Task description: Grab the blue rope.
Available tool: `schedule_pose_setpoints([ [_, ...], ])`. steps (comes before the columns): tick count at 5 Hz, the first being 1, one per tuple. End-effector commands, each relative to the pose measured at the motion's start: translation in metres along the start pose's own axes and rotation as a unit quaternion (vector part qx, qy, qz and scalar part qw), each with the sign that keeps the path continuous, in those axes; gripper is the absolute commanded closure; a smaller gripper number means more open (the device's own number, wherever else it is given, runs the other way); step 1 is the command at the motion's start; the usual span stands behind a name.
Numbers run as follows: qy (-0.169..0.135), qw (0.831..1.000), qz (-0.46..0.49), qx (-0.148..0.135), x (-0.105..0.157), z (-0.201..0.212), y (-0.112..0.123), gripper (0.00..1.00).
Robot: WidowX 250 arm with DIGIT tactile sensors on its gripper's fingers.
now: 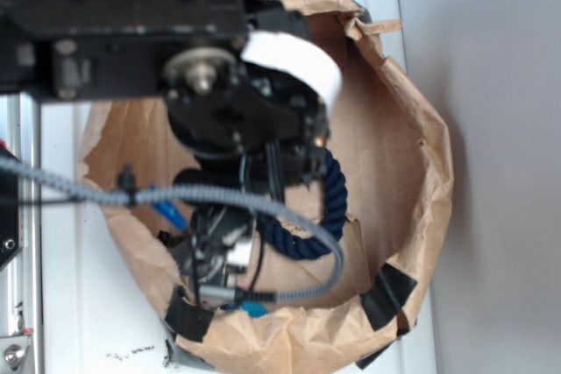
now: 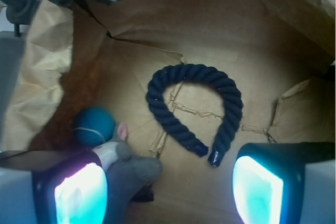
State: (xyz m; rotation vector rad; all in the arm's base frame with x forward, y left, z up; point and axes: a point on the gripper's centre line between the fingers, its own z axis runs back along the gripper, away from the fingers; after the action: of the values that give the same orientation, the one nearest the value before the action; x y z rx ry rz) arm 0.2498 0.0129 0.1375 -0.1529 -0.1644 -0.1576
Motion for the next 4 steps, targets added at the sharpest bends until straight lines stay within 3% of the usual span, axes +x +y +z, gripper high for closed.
schedule_pose_setpoints([
  [1,-0.033,0.999,0.027,0.019,0.013,-0.019,0.007,0.00],
  [2,-0.022,0.998,0.044,0.044,0.020,-0.030,0.005,0.00],
  [4,-0.020,0.996,0.056,0.064,0.036,-0.049,0.009,0.00],
])
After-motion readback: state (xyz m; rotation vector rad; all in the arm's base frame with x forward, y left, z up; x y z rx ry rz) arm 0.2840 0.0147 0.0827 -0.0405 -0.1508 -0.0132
